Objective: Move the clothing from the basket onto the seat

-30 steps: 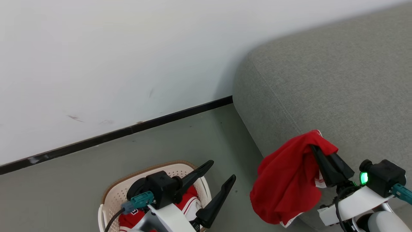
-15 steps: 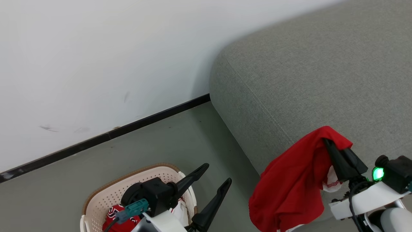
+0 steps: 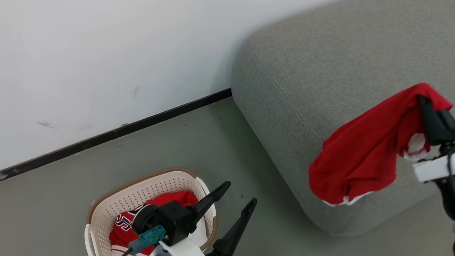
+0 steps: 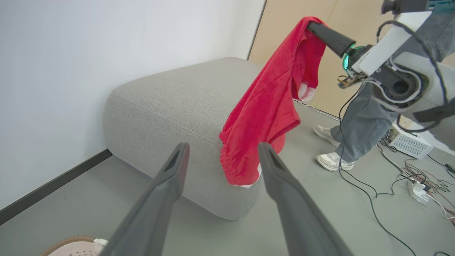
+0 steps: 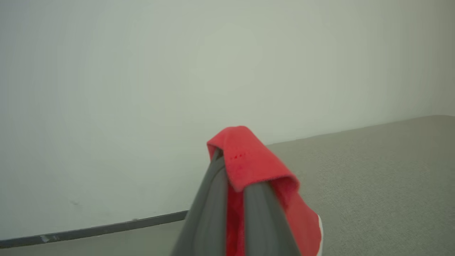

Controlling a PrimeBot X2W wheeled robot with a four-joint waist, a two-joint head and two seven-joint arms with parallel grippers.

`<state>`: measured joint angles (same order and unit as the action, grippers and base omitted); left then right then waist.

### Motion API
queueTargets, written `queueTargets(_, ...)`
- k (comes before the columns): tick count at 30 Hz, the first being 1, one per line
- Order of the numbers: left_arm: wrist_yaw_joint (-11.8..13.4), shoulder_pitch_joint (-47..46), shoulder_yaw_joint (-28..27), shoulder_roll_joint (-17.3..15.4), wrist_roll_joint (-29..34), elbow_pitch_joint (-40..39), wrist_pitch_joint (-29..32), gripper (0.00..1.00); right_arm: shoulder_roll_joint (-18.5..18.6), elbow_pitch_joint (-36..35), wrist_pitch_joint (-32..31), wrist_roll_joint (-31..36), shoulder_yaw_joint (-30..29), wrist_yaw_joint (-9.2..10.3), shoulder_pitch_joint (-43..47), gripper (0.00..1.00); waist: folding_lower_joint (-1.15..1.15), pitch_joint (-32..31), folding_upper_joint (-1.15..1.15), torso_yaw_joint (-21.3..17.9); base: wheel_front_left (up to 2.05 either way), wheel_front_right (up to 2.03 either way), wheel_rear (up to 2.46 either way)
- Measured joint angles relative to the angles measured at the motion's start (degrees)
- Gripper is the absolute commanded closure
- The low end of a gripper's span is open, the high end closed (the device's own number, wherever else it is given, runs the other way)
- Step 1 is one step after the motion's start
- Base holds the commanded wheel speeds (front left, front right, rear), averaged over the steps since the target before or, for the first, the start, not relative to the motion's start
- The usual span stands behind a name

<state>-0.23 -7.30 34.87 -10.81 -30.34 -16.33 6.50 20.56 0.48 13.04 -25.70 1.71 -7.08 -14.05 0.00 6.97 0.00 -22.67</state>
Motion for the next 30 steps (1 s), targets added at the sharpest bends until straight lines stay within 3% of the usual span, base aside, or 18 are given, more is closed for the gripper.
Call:
queueTargets(10, 1.16, 1.0, 0.4, -0.53, 1.25, -1.89, 1.65, 0.0, 0.86, 9.14, -5.3, -9.29, -11.11, 0.0, -11.99, 1.0, 0.0, 3.0, 0.0, 2.34, 0.0, 0.0, 0.0)
queueTargets(15, 1.67, 1.0, 1.01, -0.66, 1.81, -3.02, 2.58, 0.0, -0.78, 16.68, -8.01, -15.91, -21.04, 0.01, -19.44, 1.0, 0.0, 4.83, 0.0, 3.84, 0.0, 0.0, 0.0)
queueTargets(30, 2.2, 0.92, 1.13, -0.99, 2.32, -5.06, 3.63, 0.0, 1.6, 32.82, -13.6, -18.59, -34.72, 0.01, -36.9, 1.0, 0.0, 9.93, 0.0, 9.1, 0.0, 0.0, 0.0)
